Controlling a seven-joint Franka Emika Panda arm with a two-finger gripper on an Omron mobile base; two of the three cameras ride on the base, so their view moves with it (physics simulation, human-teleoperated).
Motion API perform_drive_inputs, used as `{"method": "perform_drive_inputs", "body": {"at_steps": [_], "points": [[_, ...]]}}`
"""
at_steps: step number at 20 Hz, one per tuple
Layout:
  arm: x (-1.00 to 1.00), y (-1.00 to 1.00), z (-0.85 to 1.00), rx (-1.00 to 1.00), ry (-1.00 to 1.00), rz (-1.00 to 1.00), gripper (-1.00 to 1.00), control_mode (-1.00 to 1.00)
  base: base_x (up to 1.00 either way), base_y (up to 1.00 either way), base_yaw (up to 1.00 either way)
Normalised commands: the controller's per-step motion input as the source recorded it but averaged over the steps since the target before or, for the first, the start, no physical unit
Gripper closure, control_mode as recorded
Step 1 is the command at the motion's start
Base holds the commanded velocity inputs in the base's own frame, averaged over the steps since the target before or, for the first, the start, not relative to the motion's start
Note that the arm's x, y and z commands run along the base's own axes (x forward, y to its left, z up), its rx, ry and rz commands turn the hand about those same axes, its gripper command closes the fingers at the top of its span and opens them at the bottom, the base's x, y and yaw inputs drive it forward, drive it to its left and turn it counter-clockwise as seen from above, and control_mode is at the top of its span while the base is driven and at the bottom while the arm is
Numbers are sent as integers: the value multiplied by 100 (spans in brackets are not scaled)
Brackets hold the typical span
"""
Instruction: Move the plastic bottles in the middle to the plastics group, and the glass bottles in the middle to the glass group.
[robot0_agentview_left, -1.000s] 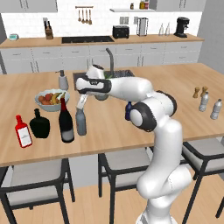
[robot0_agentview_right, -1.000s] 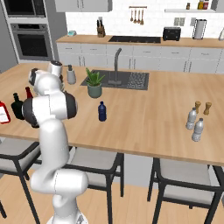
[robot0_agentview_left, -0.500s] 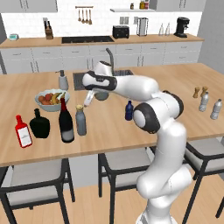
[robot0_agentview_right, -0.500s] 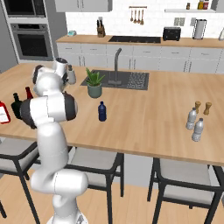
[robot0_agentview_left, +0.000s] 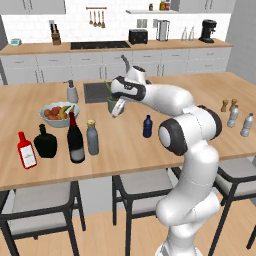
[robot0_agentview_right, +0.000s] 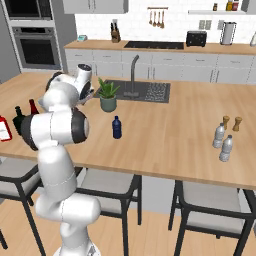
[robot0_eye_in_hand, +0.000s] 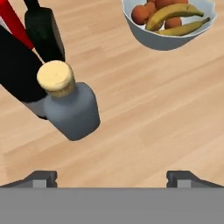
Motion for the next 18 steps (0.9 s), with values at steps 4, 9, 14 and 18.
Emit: {"method": "perform_drive_inputs", "body": {"at_steps": [4,9,14,18], "points": [[0,-100,0,0,4,-21,-100,-100,0,0,0],[4,-100,-5,-2,12,-27,-100,-100,0,0,0],[46,-84,-19,-18,20,-37,-100,-100,0,0,0],[90,-63,-47,-27,18,-48,-100,-100,0,0,0]]}}
